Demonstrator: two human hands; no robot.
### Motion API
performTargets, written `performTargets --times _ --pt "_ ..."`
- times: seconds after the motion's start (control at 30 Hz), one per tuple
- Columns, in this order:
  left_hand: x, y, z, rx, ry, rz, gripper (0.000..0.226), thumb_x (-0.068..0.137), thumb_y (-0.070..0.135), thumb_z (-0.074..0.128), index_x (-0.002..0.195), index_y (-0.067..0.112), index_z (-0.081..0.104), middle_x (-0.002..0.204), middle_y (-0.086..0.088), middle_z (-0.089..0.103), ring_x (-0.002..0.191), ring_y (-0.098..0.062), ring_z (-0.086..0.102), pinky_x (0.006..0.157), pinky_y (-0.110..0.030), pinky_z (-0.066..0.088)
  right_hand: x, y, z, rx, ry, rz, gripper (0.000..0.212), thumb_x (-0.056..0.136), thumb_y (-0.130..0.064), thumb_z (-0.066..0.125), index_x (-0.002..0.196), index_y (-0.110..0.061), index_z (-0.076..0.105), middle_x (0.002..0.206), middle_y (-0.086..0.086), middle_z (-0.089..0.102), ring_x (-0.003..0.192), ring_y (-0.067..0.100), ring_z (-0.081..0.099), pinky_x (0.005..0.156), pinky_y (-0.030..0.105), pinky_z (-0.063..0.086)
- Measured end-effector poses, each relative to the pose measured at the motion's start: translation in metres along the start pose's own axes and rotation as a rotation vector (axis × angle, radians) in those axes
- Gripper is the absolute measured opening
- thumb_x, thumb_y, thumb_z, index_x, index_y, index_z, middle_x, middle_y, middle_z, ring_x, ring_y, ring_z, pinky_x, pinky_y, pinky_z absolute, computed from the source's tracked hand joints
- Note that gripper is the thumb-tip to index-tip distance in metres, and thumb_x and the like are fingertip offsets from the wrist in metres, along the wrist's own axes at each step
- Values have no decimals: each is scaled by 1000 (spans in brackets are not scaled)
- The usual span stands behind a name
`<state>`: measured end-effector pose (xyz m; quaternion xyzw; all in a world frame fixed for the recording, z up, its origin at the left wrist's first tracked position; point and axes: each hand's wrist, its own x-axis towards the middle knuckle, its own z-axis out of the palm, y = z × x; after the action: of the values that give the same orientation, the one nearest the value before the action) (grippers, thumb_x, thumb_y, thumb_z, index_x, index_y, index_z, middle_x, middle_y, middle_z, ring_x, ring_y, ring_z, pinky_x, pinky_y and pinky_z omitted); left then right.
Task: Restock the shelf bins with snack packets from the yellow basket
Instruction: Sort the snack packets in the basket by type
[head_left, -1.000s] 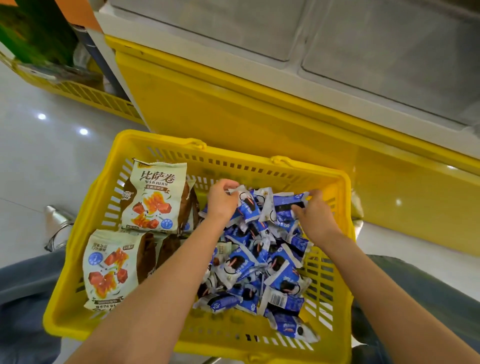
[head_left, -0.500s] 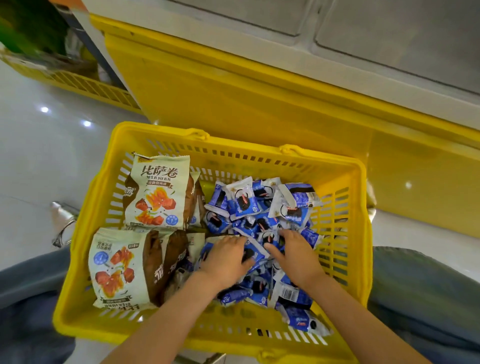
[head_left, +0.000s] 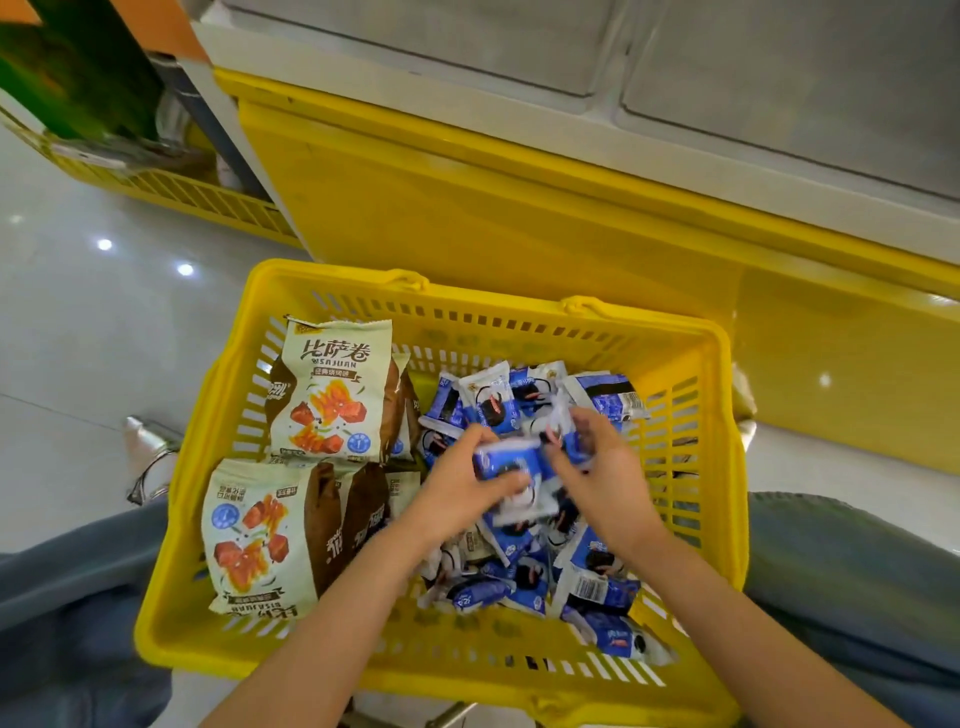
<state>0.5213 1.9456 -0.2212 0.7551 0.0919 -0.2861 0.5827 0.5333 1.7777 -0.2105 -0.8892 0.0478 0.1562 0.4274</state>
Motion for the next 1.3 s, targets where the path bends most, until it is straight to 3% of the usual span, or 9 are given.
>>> performTargets --times 0.07,0.13,0.23,0.37,0.47,0.6,0.8,1.0,1.3 --pt "19 18 -3 -60 128 38 23 84 22 67 95 21 47 89 0 62 71 -4 63 60 -18 51 13 -5 -19 -27 170 -40 42 87 -27 62 125 -18 49 108 -12 57 89 -5 54 74 6 46" --pt "41 32 -5 -51 191 42 26 89 24 61 106 14 45 94 -5 61 82 -17 62 73 -33 51 30 -5 -36 -89 252 8 44 88 -28 61 128 -13 47 116 -2 57 99 9 56 80 16 47" --pt "73 38 -6 100 194 -28 29 93 24 54 115 9 43 99 -8 59 82 -23 59 77 -42 50 49 2 -49 -178 142 162 46 91 -25 59 131 -8 44 128 10 54 111 25 54 88 33 45" --pt "82 27 -9 170 240 -100 35 94 16 52 125 4 41 118 -15 54 91 -22 56 78 -31 48 42 6 -47 -296 161 75 54 90 -29 58 136 -9 39 136 9 40 126 24 37 103 31 31" --pt "58 12 -8 337 314 33 32 94 15 50 125 9 43 124 -7 47 106 -18 52 86 -22 40 13 10 -41 -272 101 -100 42 90 -35 56 128 -20 45 120 -5 46 110 7 47 89 12 38" --pt "12 -10 3 428 -39 32 19 97 21 45 115 17 50 99 4 57 79 -2 51 64 -12 39 -24 29 -18 -397 -380 -82 64 85 -50 55 137 -19 35 134 -4 38 119 6 40 103 21 33" --pt "-35 -37 17 759 -505 -41 33 93 37 51 120 18 53 118 -4 55 107 -20 50 92 -34 43 -27 44 -4 -571 -522 153 95 81 -60 56 149 -10 12 154 8 22 142 24 19 113 33 21" --pt "-38 -42 4 943 -541 10 45 86 37 61 122 11 53 124 -8 51 114 -22 45 95 -33 40 -22 43 -14 -510 -617 211 100 74 -50 71 149 -15 16 156 10 15 143 26 17 111 37 26" --pt "-48 -31 -6 612 -283 51 33 91 28 54 124 24 50 113 4 57 100 -18 58 82 -26 47 -31 31 -14 -494 -461 88 57 82 -35 70 128 -22 38 125 4 58 104 20 59 79 27 49"
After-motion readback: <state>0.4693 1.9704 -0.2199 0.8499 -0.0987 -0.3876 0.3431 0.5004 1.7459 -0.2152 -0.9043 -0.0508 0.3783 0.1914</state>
